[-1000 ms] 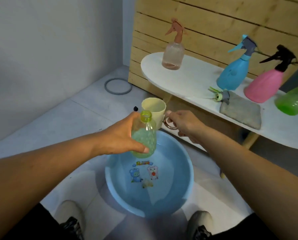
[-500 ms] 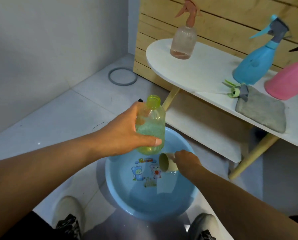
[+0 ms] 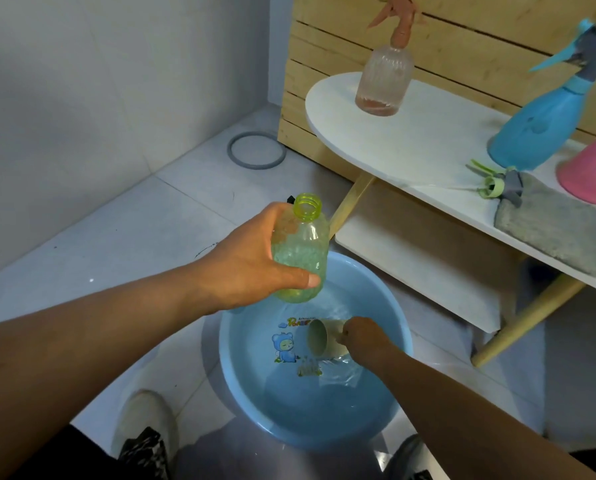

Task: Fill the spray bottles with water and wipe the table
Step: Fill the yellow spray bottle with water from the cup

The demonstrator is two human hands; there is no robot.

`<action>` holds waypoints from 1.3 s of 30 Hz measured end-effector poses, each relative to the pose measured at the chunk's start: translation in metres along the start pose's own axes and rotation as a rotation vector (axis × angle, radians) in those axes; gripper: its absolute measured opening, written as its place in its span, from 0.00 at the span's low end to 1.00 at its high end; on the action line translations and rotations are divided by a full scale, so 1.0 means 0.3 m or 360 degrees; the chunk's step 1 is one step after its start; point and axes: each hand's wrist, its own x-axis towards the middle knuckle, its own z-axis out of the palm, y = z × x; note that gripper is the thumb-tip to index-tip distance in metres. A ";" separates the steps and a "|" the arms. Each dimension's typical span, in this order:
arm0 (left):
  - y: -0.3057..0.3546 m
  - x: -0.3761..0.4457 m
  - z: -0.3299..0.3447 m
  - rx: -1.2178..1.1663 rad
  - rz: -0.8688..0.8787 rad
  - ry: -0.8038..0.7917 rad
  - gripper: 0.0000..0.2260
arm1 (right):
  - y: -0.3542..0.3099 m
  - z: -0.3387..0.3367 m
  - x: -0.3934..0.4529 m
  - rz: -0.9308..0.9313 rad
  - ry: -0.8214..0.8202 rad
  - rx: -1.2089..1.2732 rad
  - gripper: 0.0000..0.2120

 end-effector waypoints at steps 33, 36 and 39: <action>-0.029 -0.022 -0.020 0.0200 0.0032 -0.0123 0.39 | -0.056 -0.803 -0.614 -0.0516 0.0771 0.1344 0.16; -0.009 -0.006 -0.004 0.0234 0.0078 -0.0105 0.40 | -0.071 -0.802 -0.629 -0.0540 0.0841 0.1352 0.17; 0.001 0.006 0.005 0.0273 0.0102 -0.0084 0.42 | -0.078 -0.800 -0.637 -0.0543 0.0873 0.1311 0.23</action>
